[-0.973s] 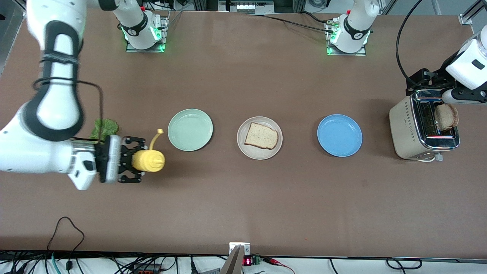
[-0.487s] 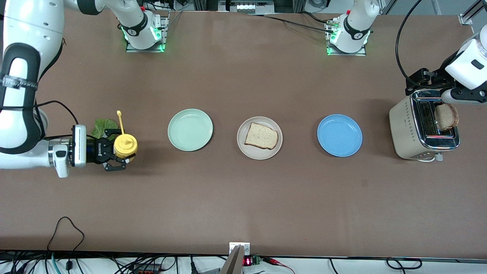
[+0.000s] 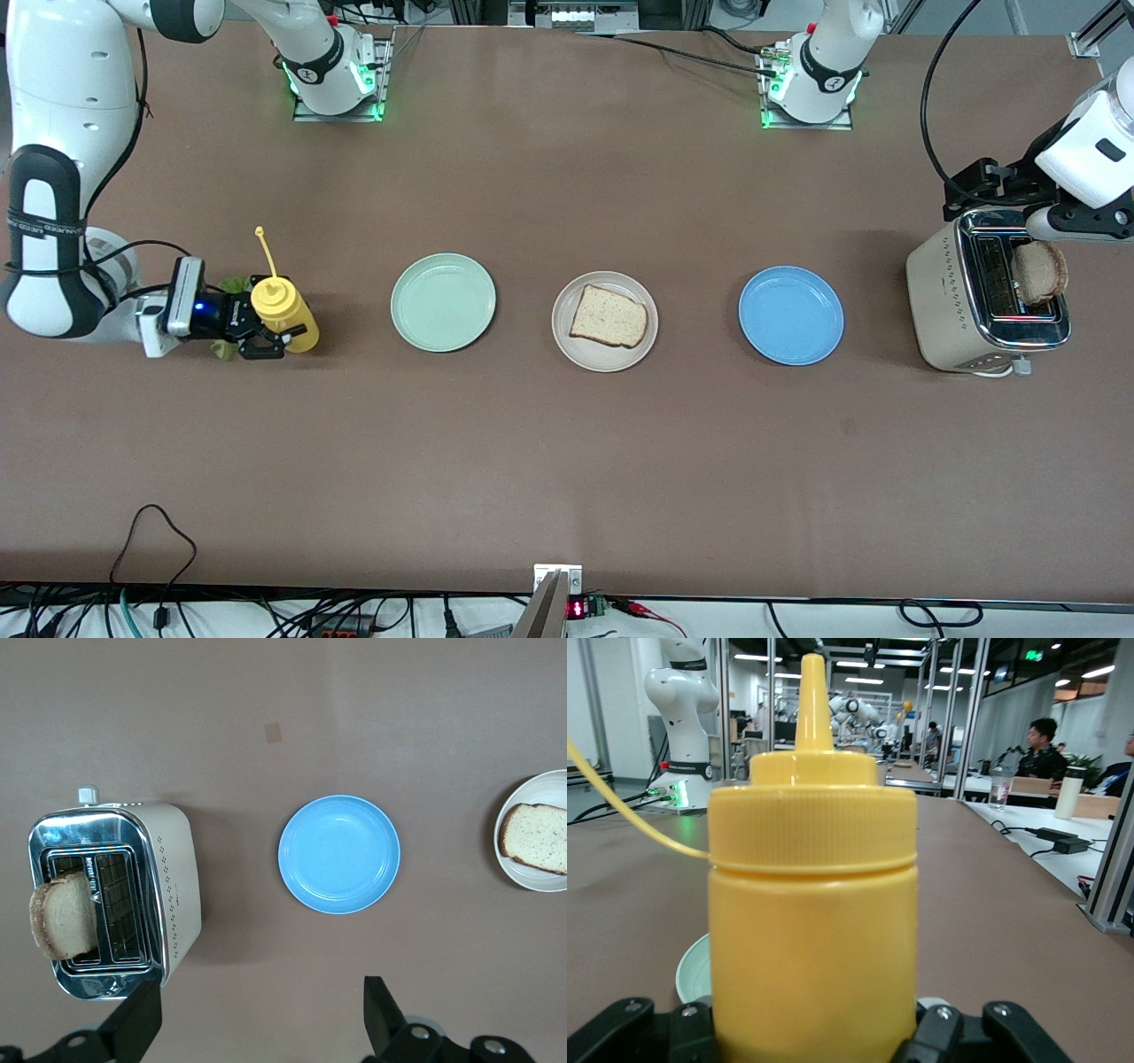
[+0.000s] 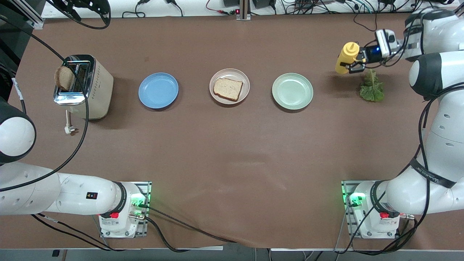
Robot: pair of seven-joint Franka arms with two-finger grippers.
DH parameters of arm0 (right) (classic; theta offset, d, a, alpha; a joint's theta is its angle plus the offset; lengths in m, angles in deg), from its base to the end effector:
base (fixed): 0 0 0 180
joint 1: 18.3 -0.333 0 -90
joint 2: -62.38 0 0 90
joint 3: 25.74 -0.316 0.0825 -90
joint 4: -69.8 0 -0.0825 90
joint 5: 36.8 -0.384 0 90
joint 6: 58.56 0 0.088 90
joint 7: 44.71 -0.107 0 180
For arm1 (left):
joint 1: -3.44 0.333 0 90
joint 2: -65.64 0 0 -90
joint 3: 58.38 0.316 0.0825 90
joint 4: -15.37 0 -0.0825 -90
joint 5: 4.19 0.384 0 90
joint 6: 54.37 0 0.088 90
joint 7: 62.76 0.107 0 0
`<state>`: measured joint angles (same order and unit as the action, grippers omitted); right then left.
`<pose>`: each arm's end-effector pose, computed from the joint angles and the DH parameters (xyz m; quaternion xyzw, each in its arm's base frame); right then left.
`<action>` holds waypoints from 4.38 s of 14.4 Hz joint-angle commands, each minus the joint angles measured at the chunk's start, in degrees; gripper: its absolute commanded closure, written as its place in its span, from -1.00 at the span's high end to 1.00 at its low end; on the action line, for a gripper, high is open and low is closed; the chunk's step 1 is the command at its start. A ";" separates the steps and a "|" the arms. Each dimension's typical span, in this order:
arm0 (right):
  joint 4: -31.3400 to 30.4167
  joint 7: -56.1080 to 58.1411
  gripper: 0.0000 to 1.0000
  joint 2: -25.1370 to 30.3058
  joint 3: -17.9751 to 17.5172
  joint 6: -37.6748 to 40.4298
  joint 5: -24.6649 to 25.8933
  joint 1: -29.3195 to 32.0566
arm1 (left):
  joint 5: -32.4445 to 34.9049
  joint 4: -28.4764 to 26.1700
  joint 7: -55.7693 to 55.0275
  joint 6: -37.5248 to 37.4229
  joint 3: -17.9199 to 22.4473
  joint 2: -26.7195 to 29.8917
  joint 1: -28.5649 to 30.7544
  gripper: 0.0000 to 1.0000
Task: Make sandwich in beige plate with both arms
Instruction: 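Set the bottle down and open the right gripper, then lower the right gripper onto the lettuce leaf and grasp it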
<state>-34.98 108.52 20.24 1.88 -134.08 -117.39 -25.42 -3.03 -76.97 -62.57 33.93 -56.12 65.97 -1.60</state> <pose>0.5770 -0.0631 0.1767 -0.5143 -0.5773 -0.4566 0.4402 0.5477 -0.0243 0.6060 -0.9991 0.0259 0.0321 0.0107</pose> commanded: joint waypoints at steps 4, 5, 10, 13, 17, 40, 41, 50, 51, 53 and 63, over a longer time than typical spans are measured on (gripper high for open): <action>-6.58 4.17 -0.49 -3.11 -1.87 4.48 -5.96 1.93 | -0.72 1.46 0.34 -1.12 -0.95 -0.33 -0.58 1.00; -6.58 4.79 -0.49 -4.51 -2.05 5.28 -6.68 1.85 | -0.72 1.46 0.34 -0.94 -0.95 -0.33 -0.58 1.00; -6.75 4.71 -0.48 -6.45 -3.27 5.46 -7.47 2.54 | -0.99 1.46 0.34 0.12 -2.00 -0.95 -0.59 1.00; -6.58 4.01 -0.09 -6.63 -3.72 5.37 -7.47 2.81 | -0.99 1.46 0.25 0.03 -2.09 -0.86 -0.58 1.00; -5.09 3.83 1.00 -6.54 -3.72 5.11 -7.47 2.90 | -1.07 1.46 0.25 0.20 -2.18 -0.95 -0.58 1.00; -0.25 -31.47 1.00 -5.22 45.76 -19.21 19.14 -36.20 | -0.63 3.40 0.25 -0.59 -1.39 -1.21 0.47 1.00; -1.03 -34.63 1.00 -5.23 45.76 -21.41 20.46 -37.17 | -0.55 3.40 0.25 -0.59 -1.39 -1.30 0.47 1.00; -15.71 -53.82 1.00 -6.72 44.28 -40.58 22.76 -47.37 | -0.55 3.40 0.25 -0.68 -1.39 -1.30 0.47 1.00; -15.89 -55.05 1.00 -6.89 43.05 -42.16 22.85 -47.02 | -0.55 3.40 0.25 -0.68 -1.39 -1.21 0.47 1.00; -16.16 -55.93 1.00 -7.07 41.12 -44.80 22.59 -46.23 | -0.55 3.40 0.25 -0.68 -1.39 -1.21 0.47 1.00; -16.16 -56.82 1.00 -7.25 33.81 -50.00 20.83 -41.48 | -0.55 3.31 0.25 -0.68 -1.39 -1.21 0.47 1.00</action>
<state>-50.98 52.12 12.51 36.29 -183.38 -96.02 -67.48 -3.05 -75.57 -62.58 34.26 -57.67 65.68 -1.25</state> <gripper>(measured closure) 0.000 0.000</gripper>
